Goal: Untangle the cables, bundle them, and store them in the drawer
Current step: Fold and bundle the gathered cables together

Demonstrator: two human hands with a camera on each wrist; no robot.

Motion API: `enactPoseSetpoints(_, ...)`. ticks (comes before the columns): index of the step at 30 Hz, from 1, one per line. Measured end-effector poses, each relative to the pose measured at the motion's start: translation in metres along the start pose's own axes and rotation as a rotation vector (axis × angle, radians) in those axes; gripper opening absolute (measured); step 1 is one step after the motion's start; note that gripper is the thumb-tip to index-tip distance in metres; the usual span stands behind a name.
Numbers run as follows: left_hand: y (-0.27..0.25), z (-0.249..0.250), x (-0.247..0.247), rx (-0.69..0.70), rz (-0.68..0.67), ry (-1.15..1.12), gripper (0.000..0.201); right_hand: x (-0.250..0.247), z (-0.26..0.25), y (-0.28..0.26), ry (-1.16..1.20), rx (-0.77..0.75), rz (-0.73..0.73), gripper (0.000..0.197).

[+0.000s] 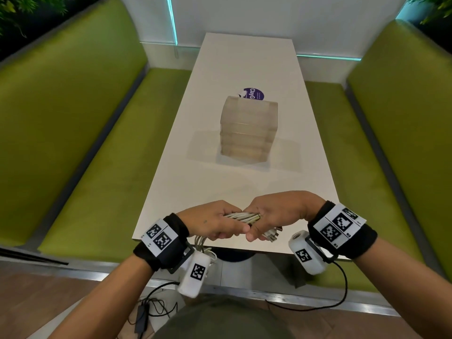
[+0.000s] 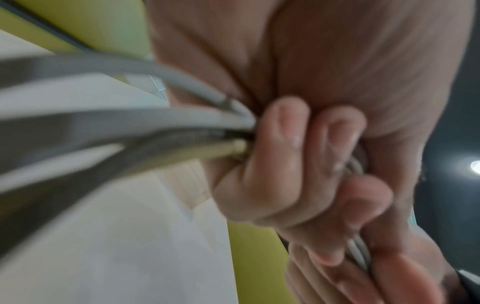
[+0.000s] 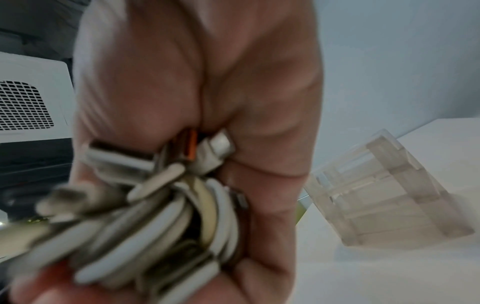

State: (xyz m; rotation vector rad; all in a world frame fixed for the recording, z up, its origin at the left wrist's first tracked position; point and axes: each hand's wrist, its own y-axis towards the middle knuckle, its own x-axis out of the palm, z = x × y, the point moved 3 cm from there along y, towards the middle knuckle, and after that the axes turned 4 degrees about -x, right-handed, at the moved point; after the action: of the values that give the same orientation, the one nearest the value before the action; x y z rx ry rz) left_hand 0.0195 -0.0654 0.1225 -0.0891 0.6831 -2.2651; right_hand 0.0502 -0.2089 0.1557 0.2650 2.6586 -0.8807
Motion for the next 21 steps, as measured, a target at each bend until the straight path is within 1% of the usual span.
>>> enactPoseSetpoints(2,0.000,0.000,-0.001,0.014,0.002,-0.015,0.034,-0.001,-0.001,0.000,-0.032,0.003,0.018,0.017)
enactPoseSetpoints(4,0.001,0.003,-0.001,0.033,0.006,-0.030,0.031,-0.003,-0.002,-0.001,-0.046,0.000,0.033,0.014)
enactPoseSetpoints(5,0.001,0.005,-0.002,0.048,0.012,-0.040,0.034,-0.004,-0.003,-0.002,-0.059,-0.003,0.040,0.011)
enactPoseSetpoints(8,0.000,0.002,-0.005,0.147,0.018,-0.110,0.061,-0.011,-0.005,-0.008,-0.117,-0.008,0.074,0.016)
enactPoseSetpoints(10,-0.004,-0.011,-0.005,0.203,0.032,-0.184,0.064,-0.022,-0.006,-0.018,-0.114,-0.009,0.136,0.019)
enactPoseSetpoints(14,-0.003,-0.029,0.000,0.292,0.143,-0.284,0.055,-0.048,-0.010,-0.041,-0.120,-0.034,0.300,0.025)
enactPoseSetpoints(16,0.001,-0.028,0.004,0.317,0.208,-0.296,0.052,-0.056,-0.013,-0.045,-0.078,-0.066,0.343,0.025)
enactPoseSetpoints(19,0.004,-0.027,0.006,0.361,0.336,-0.232,0.055,-0.060,-0.017,-0.046,-0.024,-0.116,0.394,0.022)
enactPoseSetpoints(21,0.004,-0.027,0.006,0.363,0.401,-0.252,0.054,-0.059,-0.017,-0.044,0.013,-0.140,0.420,0.024)
